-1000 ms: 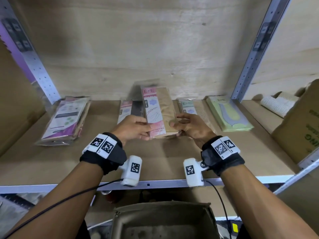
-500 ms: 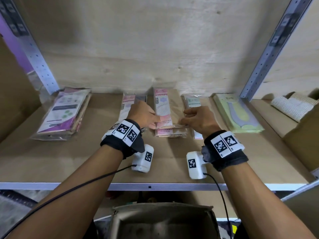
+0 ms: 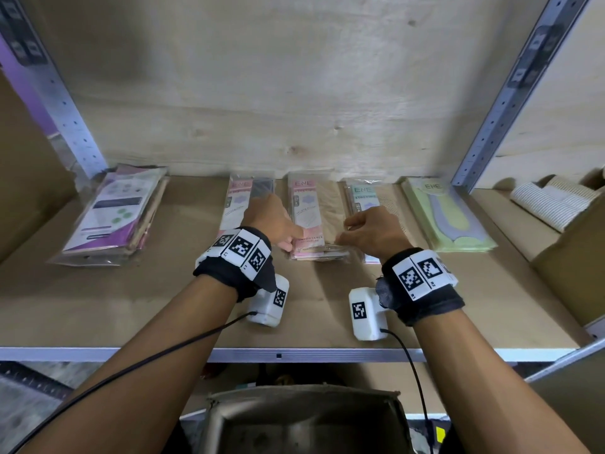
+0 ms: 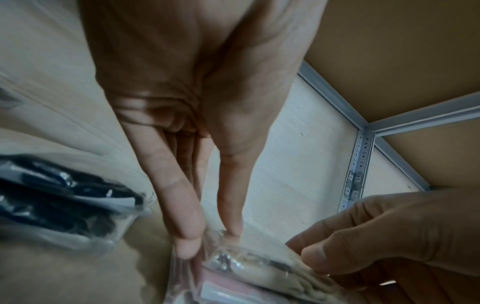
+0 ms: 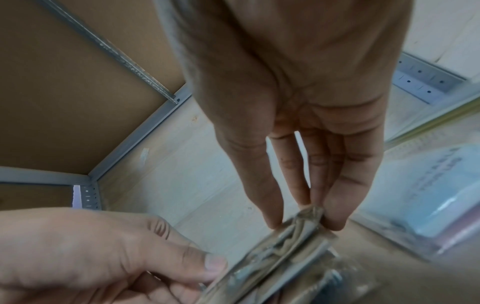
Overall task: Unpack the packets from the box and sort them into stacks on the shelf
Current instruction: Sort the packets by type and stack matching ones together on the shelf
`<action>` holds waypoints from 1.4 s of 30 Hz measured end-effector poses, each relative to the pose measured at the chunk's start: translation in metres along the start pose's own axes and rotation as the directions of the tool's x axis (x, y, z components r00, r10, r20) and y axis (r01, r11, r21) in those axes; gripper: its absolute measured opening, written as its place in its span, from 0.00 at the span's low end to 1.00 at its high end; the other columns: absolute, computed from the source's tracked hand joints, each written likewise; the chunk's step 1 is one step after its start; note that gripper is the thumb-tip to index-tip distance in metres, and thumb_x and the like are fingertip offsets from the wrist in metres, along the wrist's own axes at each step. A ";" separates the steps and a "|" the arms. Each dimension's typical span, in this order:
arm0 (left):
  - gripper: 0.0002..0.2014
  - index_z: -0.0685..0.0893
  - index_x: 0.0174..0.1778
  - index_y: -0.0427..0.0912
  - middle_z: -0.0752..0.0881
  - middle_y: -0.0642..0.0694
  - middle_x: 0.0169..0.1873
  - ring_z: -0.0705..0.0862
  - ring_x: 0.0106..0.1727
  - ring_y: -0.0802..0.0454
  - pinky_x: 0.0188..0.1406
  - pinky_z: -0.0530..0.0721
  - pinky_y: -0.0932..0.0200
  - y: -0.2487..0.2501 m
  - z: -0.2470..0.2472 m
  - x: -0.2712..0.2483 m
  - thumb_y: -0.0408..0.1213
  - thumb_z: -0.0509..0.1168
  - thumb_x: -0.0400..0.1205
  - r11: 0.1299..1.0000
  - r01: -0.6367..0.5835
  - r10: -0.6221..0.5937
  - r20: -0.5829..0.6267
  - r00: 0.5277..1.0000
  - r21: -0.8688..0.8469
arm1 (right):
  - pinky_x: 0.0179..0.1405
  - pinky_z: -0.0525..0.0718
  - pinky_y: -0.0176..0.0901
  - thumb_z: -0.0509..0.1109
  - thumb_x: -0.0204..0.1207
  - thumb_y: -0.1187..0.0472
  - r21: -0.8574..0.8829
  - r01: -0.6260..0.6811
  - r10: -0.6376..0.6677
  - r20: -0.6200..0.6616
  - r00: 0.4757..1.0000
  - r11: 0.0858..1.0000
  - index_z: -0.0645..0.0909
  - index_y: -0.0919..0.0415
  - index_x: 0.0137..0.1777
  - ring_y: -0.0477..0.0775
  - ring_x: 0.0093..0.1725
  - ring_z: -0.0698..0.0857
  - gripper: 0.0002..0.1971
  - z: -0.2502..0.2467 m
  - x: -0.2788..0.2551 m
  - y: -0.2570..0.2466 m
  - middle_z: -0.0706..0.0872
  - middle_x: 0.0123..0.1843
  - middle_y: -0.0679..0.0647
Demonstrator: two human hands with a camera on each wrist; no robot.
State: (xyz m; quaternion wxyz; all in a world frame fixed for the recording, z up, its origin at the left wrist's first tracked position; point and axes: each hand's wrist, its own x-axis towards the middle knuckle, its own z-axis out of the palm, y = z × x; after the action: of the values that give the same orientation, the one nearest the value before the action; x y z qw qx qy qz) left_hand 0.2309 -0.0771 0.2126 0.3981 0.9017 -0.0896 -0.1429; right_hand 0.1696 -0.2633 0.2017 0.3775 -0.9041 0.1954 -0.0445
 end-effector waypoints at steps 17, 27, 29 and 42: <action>0.13 0.90 0.43 0.43 0.93 0.42 0.47 0.90 0.49 0.40 0.58 0.87 0.49 -0.074 -0.122 -0.024 0.49 0.70 0.79 0.996 0.079 -0.057 -0.449 0.891 0.030 | 0.40 0.88 0.49 0.74 0.77 0.68 0.277 0.244 -0.276 0.083 0.957 0.929 0.87 0.65 0.50 0.56 0.36 0.88 0.04 0.007 -0.042 -0.054 0.90 0.39 0.61; 0.25 0.84 0.65 0.28 0.88 0.31 0.60 0.86 0.60 0.33 0.62 0.82 0.47 -0.161 -0.191 -0.055 0.47 0.72 0.81 0.963 0.267 -0.216 -0.473 0.854 0.042 | 0.34 0.88 0.41 0.68 0.81 0.72 0.382 0.176 -0.322 0.362 0.875 0.907 0.82 0.69 0.57 0.55 0.35 0.88 0.07 0.118 -0.035 -0.167 0.87 0.42 0.61; 0.26 0.79 0.70 0.32 0.88 0.37 0.59 0.86 0.60 0.35 0.55 0.80 0.52 -0.171 -0.195 -0.056 0.44 0.73 0.80 0.968 0.250 -0.219 -0.468 0.856 0.004 | 0.42 0.89 0.48 0.67 0.80 0.73 0.386 0.154 -0.313 0.390 0.866 0.909 0.80 0.69 0.59 0.58 0.39 0.88 0.09 0.141 -0.036 -0.185 0.86 0.44 0.64; 0.13 0.80 0.58 0.49 0.82 0.55 0.44 0.84 0.50 0.49 0.35 0.72 0.68 -0.199 -0.205 -0.060 0.39 0.73 0.80 0.993 0.108 -0.117 -0.457 0.882 -0.046 | 0.30 0.89 0.44 0.70 0.82 0.66 0.495 -0.066 -0.205 0.473 0.857 0.866 0.76 0.64 0.46 0.56 0.30 0.82 0.05 0.208 -0.045 -0.222 0.79 0.36 0.60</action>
State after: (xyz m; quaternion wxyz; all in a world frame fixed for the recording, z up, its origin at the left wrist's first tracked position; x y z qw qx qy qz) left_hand 0.2511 0.2137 0.2074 0.4075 0.9098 0.0607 0.0505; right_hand 0.2468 0.0342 0.2118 0.6321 -0.7624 0.0361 0.1339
